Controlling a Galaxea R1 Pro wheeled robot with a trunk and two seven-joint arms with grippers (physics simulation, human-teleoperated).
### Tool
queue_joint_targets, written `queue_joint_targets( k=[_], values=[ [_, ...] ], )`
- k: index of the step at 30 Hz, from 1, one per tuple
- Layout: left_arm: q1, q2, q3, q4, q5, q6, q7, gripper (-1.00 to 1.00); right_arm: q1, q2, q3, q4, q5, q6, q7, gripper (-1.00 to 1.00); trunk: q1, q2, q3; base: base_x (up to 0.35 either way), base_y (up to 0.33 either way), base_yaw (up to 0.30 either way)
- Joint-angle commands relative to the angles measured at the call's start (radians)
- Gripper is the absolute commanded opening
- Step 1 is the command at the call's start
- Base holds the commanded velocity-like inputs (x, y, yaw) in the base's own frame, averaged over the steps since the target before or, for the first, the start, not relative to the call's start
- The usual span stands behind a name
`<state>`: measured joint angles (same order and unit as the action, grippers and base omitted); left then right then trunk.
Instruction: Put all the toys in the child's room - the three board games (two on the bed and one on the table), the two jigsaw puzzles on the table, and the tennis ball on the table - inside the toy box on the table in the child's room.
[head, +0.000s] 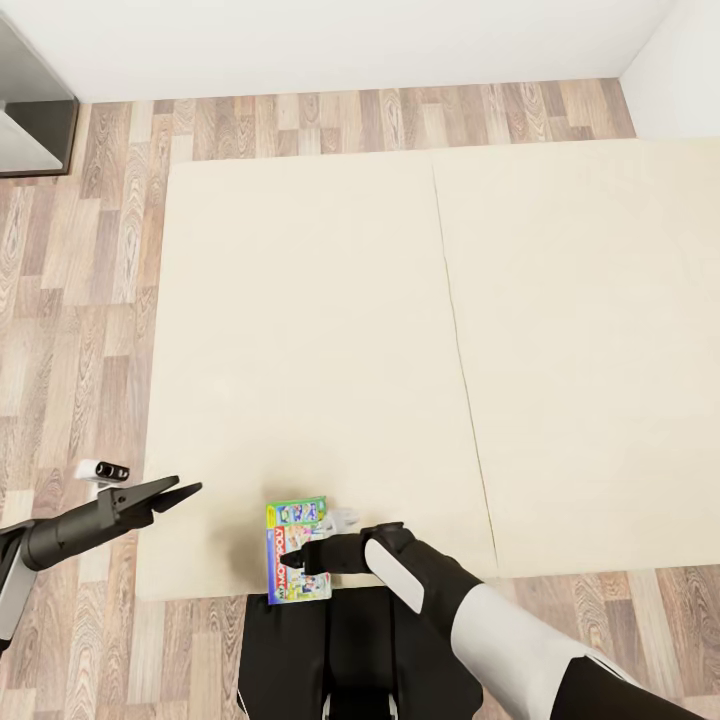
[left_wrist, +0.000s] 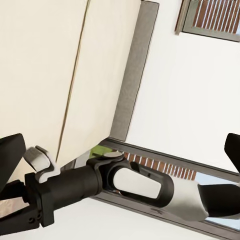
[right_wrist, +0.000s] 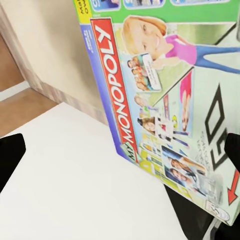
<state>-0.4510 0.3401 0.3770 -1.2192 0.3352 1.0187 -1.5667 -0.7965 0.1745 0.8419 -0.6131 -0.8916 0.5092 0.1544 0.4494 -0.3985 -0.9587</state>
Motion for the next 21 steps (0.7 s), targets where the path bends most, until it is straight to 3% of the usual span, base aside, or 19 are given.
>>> queue_joint_targets(
  k=[1,21],
  values=[
    [0.0,0.0,0.001,0.0,-0.001,0.011,-0.004,1.0,-0.001,0.0,0.001,0.001,0.0,0.002,0.002,1.0,0.001,-0.002,-0.001,0.0,0.0,0.0],
    [0.0,-0.001,0.001,0.0,-0.001,0.011,-0.004,1.0,-0.001,0.0,0.0,0.008,0.0,0.003,-0.008,1.0,0.001,-0.002,-0.001,0.0,0.0,0.0]
  ],
)
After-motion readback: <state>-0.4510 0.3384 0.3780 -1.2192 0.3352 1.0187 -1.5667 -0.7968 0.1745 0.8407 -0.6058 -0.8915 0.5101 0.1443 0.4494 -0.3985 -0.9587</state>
